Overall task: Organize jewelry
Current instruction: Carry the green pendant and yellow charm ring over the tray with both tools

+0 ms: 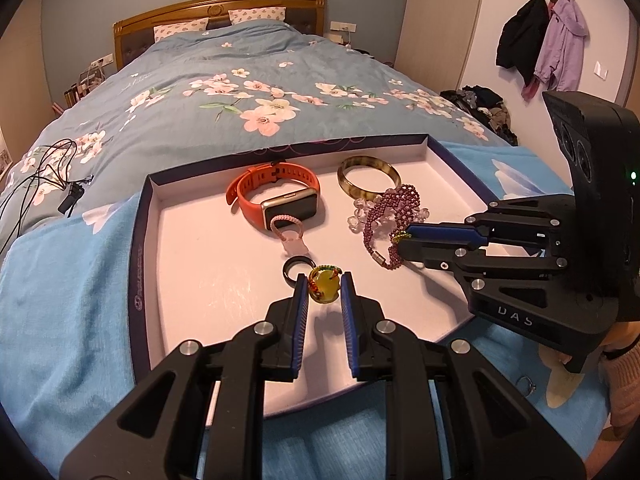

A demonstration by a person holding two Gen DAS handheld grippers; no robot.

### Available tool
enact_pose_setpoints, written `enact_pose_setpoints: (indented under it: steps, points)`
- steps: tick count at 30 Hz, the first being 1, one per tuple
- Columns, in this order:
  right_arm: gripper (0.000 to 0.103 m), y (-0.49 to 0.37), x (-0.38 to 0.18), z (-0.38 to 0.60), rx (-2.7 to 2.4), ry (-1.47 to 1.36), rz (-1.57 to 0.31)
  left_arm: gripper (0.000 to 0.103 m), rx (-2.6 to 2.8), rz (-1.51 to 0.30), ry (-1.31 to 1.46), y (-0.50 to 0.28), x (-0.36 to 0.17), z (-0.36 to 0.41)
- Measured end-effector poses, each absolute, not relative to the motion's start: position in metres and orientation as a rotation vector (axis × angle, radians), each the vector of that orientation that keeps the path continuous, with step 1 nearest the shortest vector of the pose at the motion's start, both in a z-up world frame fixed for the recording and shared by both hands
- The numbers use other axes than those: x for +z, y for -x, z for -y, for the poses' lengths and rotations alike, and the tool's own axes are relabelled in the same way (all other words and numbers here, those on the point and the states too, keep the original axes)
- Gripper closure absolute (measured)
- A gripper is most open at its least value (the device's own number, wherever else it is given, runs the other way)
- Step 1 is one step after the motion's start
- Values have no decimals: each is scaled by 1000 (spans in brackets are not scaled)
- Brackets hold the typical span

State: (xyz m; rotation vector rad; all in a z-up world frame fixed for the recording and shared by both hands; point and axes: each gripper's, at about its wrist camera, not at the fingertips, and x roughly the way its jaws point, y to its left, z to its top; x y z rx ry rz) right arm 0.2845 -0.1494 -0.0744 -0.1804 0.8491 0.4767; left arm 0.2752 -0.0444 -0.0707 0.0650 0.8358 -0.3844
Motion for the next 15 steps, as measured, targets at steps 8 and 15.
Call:
enact_pose_setpoints:
  steps: [8, 15]
  points:
    - [90, -288, -76, 148, 454, 195, -845, 86, -382, -856, -65, -282, -77, 46]
    - [89, -284, -71, 156, 453, 170, -831, 86, -378, -861, -45, -285, -80, 42]
